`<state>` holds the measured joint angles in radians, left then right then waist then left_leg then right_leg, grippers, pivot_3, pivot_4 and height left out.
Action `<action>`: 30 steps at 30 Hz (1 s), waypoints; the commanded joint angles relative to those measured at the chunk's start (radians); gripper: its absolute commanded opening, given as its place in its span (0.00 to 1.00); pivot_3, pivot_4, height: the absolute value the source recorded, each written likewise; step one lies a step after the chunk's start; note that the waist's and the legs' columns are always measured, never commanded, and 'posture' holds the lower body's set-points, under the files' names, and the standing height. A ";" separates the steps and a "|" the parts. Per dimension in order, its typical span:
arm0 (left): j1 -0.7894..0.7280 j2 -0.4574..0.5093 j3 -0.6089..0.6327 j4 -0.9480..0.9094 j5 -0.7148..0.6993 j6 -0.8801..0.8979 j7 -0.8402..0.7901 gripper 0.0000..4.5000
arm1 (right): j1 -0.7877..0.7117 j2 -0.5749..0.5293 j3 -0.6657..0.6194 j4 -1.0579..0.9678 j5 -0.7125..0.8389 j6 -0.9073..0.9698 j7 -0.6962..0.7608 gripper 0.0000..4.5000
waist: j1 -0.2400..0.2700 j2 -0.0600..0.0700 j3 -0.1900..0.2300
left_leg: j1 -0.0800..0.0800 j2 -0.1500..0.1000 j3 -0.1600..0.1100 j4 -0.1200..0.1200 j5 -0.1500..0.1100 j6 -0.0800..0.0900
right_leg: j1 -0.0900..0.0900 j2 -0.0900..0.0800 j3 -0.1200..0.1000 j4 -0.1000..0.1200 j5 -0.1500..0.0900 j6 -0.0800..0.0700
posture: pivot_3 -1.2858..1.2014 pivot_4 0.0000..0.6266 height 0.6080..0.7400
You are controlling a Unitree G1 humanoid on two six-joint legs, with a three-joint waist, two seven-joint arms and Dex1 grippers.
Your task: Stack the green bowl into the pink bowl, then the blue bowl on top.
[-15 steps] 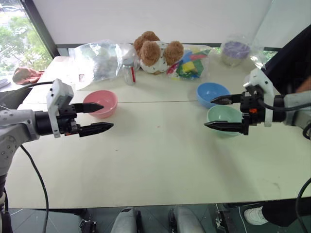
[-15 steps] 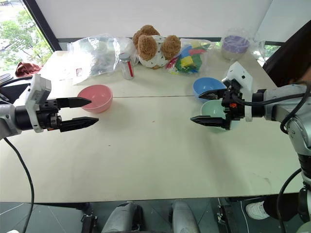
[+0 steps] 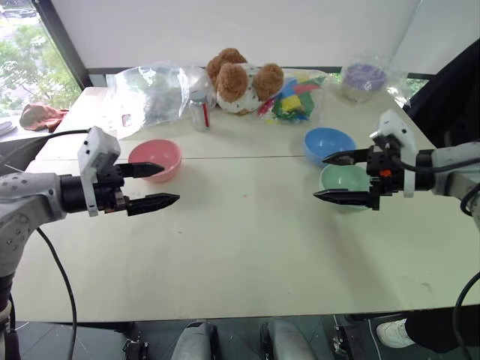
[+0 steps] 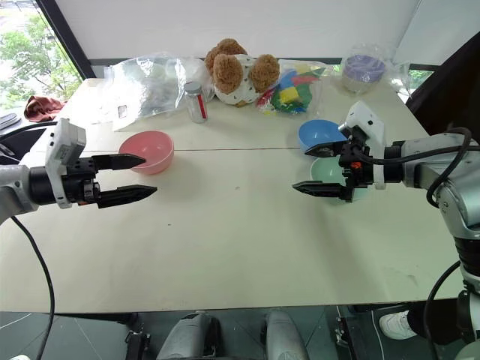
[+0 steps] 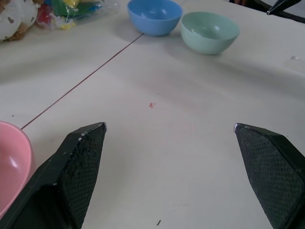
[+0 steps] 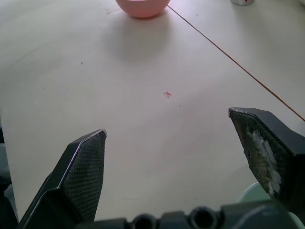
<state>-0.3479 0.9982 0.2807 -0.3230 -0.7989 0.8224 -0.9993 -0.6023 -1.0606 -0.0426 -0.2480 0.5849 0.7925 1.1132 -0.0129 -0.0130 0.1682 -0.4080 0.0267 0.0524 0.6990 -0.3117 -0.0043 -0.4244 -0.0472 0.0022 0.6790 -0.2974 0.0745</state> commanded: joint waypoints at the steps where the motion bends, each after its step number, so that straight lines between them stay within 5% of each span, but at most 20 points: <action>1: 0.003 0.000 0.020 -0.031 -0.017 0.001 0.004 0.98 | -0.026 0.005 -0.013 -0.005 -0.006 -0.015 -0.002 1.00 | 0.000 0.000 0.000 | 0.000 0.000 0.000 0.000 0.000 0.000 | 0.000 0.000 0.000 0.000 0.000 0.000 | 0.52 0.24 1.00; 15: -0.011 -0.010 -0.001 -0.028 0.015 -0.034 0.039 0.98 | -0.058 0.046 -0.024 0.000 0.000 0.012 -0.040 1.00 | -0.002 0.000 0.000 | 0.000 0.000 0.000 0.000 0.000 0.000 | 0.000 0.000 0.000 0.000 0.000 0.000 | 0.52 0.24 1.00; 23: -0.089 0.031 -0.188 0.196 0.397 -0.285 0.097 0.98 | -0.039 0.079 -0.009 -0.065 0.023 0.047 -0.056 1.00 | 0.002 0.000 0.000 | 0.000 0.000 0.000 0.000 0.000 0.000 | 0.000 0.000 0.000 0.000 0.000 0.000 | 0.52 0.24 1.00; 30: -0.298 -0.092 -0.402 0.560 0.632 -0.492 0.054 0.98 | -0.085 0.127 -0.019 -0.125 0.110 0.112 -0.065 1.00 | 0.006 0.000 0.000 | 0.000 -0.001 0.001 0.000 0.000 0.000 | 0.000 0.002 -0.002 0.000 0.000 0.000 | 0.52 0.24 1.00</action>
<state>-0.6112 0.9148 -0.0935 0.1862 -0.2187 0.3851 -0.9347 -0.6524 -0.9327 -0.0290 -0.3196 0.6486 0.8898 1.0467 -0.0068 -0.0129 0.1682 -0.4084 0.0259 0.0532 0.6992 -0.3117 -0.0042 -0.4245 -0.0450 0.0003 0.6791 -0.2974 0.0746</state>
